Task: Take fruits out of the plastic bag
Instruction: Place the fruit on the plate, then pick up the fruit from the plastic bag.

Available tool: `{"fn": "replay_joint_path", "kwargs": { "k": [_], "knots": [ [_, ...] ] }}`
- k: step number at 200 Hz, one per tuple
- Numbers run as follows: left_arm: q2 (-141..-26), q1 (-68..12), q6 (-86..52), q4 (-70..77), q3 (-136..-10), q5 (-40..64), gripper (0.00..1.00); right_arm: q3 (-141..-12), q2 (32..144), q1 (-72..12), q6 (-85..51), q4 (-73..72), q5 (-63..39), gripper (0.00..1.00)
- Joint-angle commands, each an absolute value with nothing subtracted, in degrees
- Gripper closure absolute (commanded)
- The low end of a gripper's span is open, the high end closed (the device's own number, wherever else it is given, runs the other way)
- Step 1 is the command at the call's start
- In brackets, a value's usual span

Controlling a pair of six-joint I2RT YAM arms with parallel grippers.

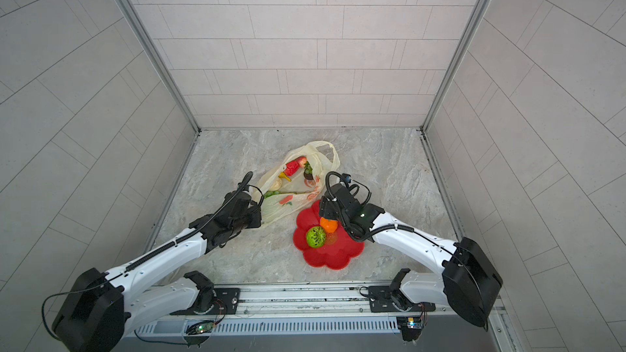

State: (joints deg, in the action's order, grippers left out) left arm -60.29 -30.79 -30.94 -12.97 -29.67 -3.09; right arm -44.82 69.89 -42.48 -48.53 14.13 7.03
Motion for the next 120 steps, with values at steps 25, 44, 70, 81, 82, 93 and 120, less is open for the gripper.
{"fn": "replay_joint_path", "kwargs": {
  "k": [25,44,70,81,82,93,120],
  "knots": [
    [-54.54,-31.06,-32.69,-19.36,-29.00,-5.89,0.97,-43.80,65.18,-42.67,-32.27,6.69,5.32,0.18],
    [-56.56,-30.96,-31.73,-20.14,-30.53,-4.72,0.76,-45.91,67.71,-42.70,-28.12,5.18,3.34,0.17],
    [-62.49,-30.76,-35.02,-26.09,-36.45,-6.77,0.52,-50.25,73.18,-42.72,-24.52,5.29,1.78,0.17],
    [-64.36,-30.75,-37.00,-28.45,-38.80,-7.71,0.44,-52.79,75.89,-42.85,-23.77,6.27,1.42,0.17],
    [-64.52,-30.71,-37.13,-28.59,-39.04,-7.81,0.43,-53.07,76.09,-42.82,-23.75,6.34,1.33,0.17],
    [-65.34,-30.62,-38.79,-30.58,-41.03,-9.40,0.35,-54.96,78.55,-42.92,-23.19,6.50,0.54,0.17],
    [-64.81,-29.33,-40.03,-29.88,-42.79,-9.36,0.25,-59.28,84.91,-43.06,-21.75,5.46,-3.13,0.16]
  ]
}}
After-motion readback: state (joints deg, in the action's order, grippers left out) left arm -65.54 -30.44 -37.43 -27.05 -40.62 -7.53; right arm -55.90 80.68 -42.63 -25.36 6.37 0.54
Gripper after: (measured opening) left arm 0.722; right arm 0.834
